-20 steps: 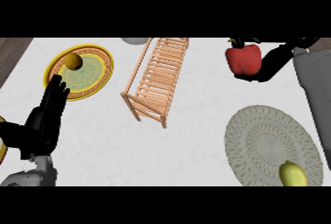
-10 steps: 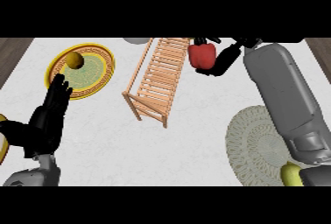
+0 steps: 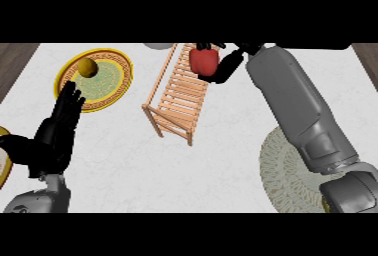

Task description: Pick the bell pepper from the placemat and place it in the tiered shelf

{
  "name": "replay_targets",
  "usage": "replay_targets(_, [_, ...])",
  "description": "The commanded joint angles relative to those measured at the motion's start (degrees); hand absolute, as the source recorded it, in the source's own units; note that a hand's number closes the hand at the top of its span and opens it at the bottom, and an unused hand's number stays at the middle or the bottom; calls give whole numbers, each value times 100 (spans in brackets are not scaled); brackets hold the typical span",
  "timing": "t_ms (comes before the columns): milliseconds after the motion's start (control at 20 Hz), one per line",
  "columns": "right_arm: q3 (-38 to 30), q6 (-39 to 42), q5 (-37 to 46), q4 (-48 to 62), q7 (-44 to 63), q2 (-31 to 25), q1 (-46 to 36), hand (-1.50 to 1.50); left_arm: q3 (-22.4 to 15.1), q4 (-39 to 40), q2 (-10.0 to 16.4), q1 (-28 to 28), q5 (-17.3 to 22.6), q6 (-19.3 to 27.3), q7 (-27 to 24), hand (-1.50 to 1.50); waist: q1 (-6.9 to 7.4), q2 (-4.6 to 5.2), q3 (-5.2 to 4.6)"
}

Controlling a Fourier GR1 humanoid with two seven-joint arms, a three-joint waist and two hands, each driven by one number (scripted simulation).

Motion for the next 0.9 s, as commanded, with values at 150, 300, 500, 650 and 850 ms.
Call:
replay_targets(150, [-419, -391, -209, 879, 307, 475, -357, 150, 72, -26, 94, -31, 43, -103, -27, 0, 19, 9, -1])
replay_targets(300, [-283, -158, -18, 1316, 270, 411, -595, -150, 79, 121, 55, -121, 62, -111, -91, 0, 64, 41, -3])
replay_targets(500, [-400, -65, -72, 1563, 179, 458, -903, -150, -46, -71, -9, 0, -60, -39, 24, 0, 101, 40, -1])
replay_targets(650, [-554, 278, -193, 1725, -1, 218, -985, -150, -18, -156, 4, -156, -26, -4, 300, 0, 127, 55, 0])
replay_targets(850, [-696, 455, -331, 1734, -421, 166, -884, -150, 4, -41, -27, -56, 25, -78, 6, 0, 103, 52, 0])
